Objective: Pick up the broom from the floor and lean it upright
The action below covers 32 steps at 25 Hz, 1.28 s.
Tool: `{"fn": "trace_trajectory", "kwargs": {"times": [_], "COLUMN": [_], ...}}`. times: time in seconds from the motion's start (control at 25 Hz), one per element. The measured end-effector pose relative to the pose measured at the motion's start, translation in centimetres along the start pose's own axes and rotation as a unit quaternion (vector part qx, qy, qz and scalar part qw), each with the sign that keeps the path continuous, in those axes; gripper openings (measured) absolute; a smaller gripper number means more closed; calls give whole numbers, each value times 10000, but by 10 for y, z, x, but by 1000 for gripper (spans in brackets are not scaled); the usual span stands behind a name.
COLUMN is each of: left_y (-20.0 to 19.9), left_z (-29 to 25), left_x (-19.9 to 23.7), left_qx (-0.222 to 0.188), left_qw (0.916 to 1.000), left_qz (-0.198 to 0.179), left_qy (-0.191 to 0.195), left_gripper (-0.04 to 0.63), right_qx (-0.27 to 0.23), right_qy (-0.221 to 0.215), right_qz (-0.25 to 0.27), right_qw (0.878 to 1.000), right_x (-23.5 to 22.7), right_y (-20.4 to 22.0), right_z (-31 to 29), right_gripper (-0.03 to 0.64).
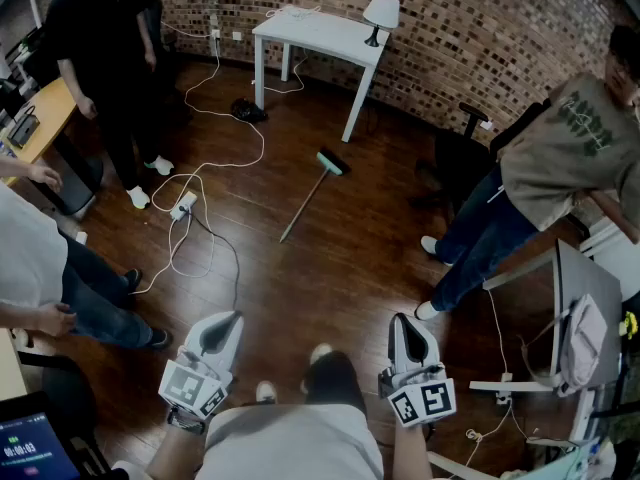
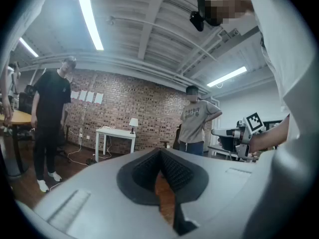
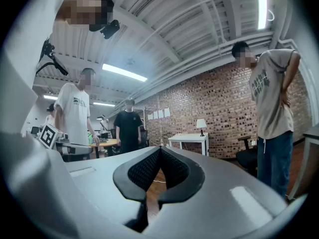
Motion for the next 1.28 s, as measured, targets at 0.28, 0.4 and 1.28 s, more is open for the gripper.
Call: {"fn": "trace_trajectory", "kwargs": {"times": [0.28,0.4,1.28], "left_y": [22,27,-89], "left_z": [-113,-211,-585], "left_x": [40,60,213], "left_qx": [142,204,-238], "left_qw": [9996,9992,9984], "left_qz": [-225,-335,-286], "left_qy": [-120,-74,-437], "left_gripper": [-2,-2,-2], "right_qx": [-136,-139,379], "right_qy": [108,17,-1500], "right_qz": [-118,-234,574], "right_qw": [9998,9996,9863], "right_x": [-100,-180,-370], "right_y": [26,37,-72], "right_z": [-88,-165,-576], "right_gripper": [12,12,12]}}
Point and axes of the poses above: the fingertips, and each gripper's own axes: z backward along the fingers, x to its left, y out of its underside, the point moved 10 cm from there along z, backward along the fingers, and after that the axes turned 4 degrees about -z, right-handed, at the moved point
